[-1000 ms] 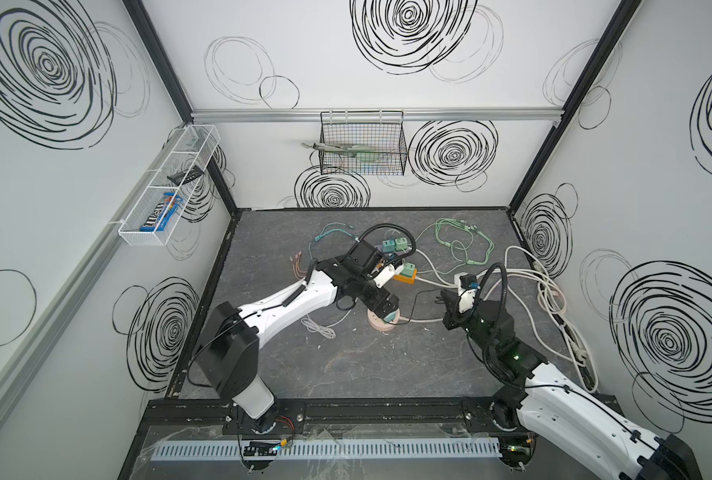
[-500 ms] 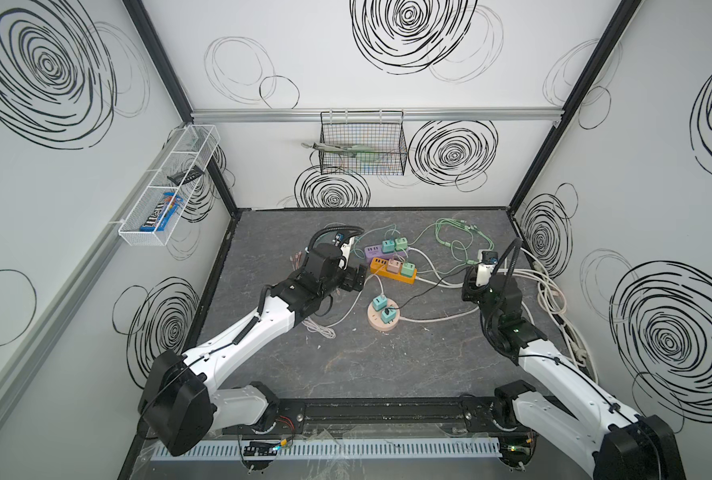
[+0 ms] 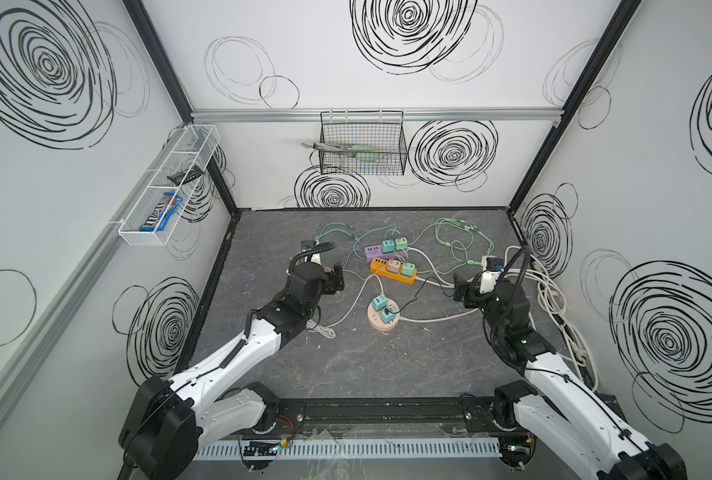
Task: Insert the plug
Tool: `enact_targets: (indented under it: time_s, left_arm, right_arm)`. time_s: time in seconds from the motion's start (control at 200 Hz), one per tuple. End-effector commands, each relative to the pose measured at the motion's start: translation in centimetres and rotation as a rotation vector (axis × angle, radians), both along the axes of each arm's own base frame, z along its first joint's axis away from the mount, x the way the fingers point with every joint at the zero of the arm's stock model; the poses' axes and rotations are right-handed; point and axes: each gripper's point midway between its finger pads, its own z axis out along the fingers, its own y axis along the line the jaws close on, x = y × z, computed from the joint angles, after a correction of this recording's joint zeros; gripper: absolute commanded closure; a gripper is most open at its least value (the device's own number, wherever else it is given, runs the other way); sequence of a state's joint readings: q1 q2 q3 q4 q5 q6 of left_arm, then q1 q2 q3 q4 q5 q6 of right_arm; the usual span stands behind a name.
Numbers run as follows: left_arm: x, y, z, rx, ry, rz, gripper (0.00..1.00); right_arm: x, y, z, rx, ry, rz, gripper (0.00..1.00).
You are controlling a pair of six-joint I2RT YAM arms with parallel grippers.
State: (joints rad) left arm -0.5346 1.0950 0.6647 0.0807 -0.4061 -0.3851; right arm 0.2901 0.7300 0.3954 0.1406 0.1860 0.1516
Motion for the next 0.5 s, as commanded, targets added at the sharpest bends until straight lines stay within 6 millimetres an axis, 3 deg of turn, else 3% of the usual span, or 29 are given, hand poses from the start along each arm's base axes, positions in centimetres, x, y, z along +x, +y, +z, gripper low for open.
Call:
enact_targets:
  time_s: [0.0, 0.17, 0.27, 0.385, 0.495]
  left_arm:
    - [0.7, 2.2, 2.5, -0.065, -0.131, 0.135, 0.04]
    - [1.3, 5.7, 3.7, -0.042, -0.25, 0.301, 0.04]
    - [1.8, 6.3, 4.4, -0.067, -0.314, 0.327, 0.04]
    - [2.5, 7.1, 5.0, -0.045, -0.351, 0.355, 0.04]
    - [2.4, 10.0, 4.6, 0.054, -0.349, 0.459, 0.04]
  right_arm:
    - [-1.1, 0.2, -0.2, 0.053, 0.036, 0.012, 0.03]
    - [-2.8, 0.6, -0.6, 0.136, 0.153, 0.024, 0.03]
    - [-3.1, 0.8, -0.3, 0.162, 0.199, 0.026, 0.03]
    - [-2.5, 1.0, 0.4, 0.18, 0.23, 0.025, 0.03]
    - [-0.5, 0.4, 0.7, 0.182, 0.19, -0.016, 0.03]
